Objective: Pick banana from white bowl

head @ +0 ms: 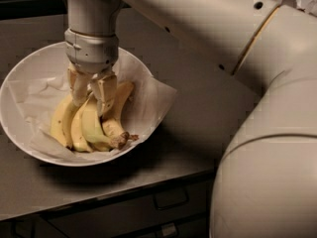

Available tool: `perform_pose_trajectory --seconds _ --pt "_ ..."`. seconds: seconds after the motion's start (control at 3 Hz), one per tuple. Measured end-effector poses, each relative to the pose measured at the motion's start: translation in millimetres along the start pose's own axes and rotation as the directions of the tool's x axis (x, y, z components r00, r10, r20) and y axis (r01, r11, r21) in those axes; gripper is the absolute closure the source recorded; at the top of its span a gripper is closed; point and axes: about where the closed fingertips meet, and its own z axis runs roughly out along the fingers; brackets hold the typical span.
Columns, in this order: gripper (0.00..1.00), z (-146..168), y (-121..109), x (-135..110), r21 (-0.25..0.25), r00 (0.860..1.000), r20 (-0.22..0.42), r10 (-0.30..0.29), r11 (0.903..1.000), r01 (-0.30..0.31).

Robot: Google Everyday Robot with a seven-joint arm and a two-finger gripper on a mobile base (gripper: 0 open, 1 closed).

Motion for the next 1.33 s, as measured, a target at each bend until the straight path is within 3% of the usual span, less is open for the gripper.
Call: perform_pose_trajectory --seconds 1.33 --pt "0.52 6.1 -3.1 3.7 -0.012 1.000 0.021 -0.009 0.9999 0.009"
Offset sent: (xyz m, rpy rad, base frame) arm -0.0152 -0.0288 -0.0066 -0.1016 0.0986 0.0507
